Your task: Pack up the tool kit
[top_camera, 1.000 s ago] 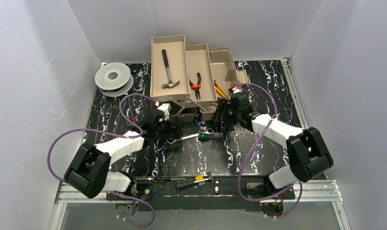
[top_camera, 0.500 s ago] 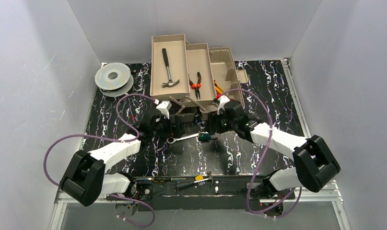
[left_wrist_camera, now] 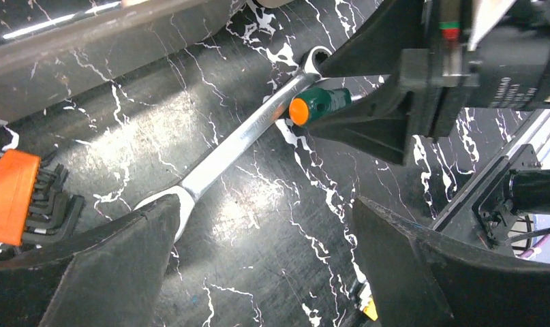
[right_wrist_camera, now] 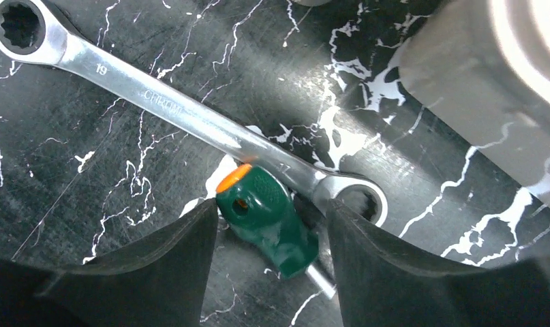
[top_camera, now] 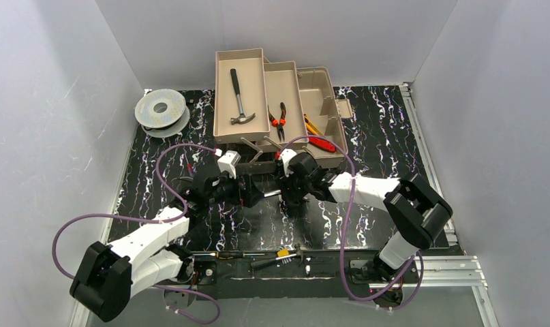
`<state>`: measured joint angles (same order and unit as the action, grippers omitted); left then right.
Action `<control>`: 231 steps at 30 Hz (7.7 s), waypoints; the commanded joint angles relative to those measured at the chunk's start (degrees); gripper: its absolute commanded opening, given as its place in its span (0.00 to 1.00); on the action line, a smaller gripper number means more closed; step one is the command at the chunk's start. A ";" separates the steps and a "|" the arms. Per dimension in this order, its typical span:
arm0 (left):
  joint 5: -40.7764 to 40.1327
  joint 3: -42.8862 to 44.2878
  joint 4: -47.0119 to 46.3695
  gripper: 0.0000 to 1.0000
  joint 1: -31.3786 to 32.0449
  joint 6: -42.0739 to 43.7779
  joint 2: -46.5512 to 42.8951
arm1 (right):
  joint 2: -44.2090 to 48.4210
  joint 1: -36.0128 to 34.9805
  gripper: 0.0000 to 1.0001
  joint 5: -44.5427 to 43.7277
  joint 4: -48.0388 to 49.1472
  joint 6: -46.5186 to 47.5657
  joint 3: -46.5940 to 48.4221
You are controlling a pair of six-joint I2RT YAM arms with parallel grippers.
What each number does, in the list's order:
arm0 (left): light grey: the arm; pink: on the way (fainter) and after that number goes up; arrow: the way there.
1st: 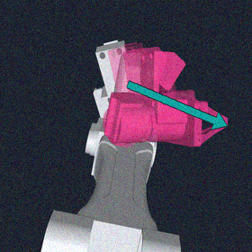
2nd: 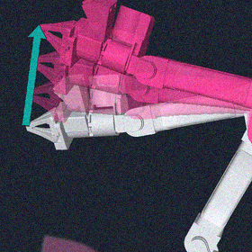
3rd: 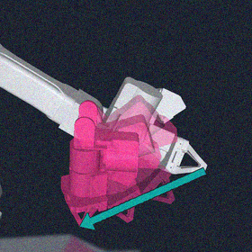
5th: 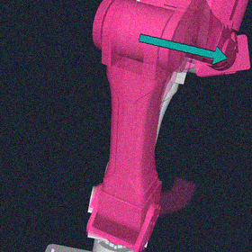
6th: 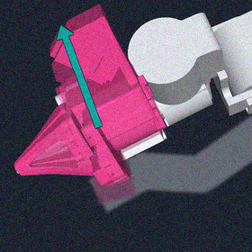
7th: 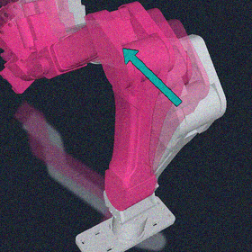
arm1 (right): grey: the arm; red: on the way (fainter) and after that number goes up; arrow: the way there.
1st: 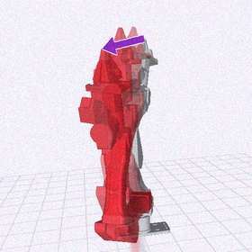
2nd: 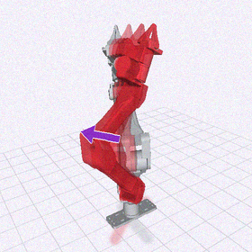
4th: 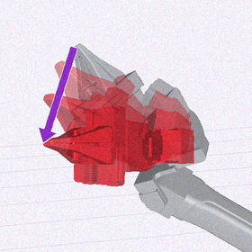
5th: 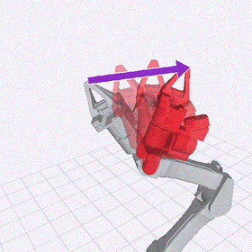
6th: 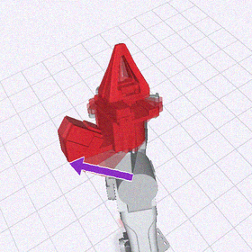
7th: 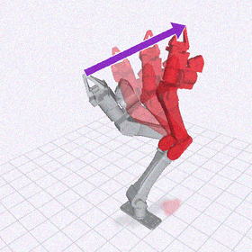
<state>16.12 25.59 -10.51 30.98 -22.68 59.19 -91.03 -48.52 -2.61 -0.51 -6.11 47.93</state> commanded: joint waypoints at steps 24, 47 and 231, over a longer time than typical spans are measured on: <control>-2.03 -0.26 4.15 0.98 0.22 -0.78 2.75 | 19.67 3.45 0.21 1.95 -0.11 -3.89 2.06; -2.33 1.81 8.08 0.98 0.21 -0.91 6.77 | -0.44 27.34 0.20 0.73 -9.43 -24.25 27.80; -2.16 14.44 38.36 0.98 -12.54 -11.92 -11.15 | 26.13 24.84 0.01 -4.64 -16.75 -18.19 15.15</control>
<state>19.88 40.75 25.38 15.52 -40.45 48.64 -62.14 -31.27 -11.54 -15.78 -19.50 62.15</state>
